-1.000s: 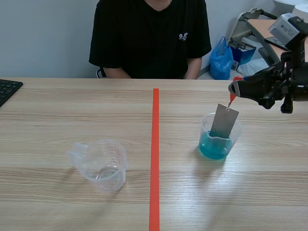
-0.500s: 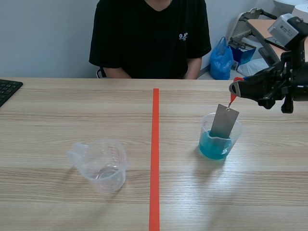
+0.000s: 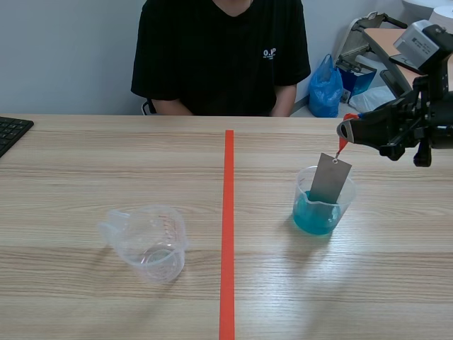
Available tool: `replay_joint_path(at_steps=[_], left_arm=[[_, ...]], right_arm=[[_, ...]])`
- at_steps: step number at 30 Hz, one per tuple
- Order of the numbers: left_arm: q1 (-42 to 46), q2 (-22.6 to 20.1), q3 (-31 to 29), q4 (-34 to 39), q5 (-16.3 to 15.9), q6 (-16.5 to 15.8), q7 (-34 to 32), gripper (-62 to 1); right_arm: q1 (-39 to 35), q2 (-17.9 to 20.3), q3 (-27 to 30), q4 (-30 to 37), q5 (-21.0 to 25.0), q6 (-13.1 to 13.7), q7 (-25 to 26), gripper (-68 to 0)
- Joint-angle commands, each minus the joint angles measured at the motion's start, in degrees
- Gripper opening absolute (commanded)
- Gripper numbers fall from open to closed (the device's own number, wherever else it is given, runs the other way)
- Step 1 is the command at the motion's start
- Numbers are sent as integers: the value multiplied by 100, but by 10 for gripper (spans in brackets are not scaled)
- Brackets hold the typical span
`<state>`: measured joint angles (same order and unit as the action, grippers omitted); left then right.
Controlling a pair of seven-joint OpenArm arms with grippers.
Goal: Do the redox reaction experiment.
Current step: 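Hold the plate still in the solution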
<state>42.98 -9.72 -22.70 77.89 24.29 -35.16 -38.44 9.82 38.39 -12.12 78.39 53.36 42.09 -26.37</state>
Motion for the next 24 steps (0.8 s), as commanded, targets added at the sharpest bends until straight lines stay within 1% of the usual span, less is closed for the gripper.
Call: replay_joint_path(at_steps=[1,20,24], left_arm=[[2,-33,-57,94,-48,-9,-98,-573],[2,-35,-57,94,-48,-9,-98,-573],[2,-35,-57,94,-48,-9,-98,-573]], right_arm=[[66,46,2,39,-50,63,-44,-660],[66,52,4,42,-24,63,-44,-660],[66,74,76,87,-9,63,-46,-660]])
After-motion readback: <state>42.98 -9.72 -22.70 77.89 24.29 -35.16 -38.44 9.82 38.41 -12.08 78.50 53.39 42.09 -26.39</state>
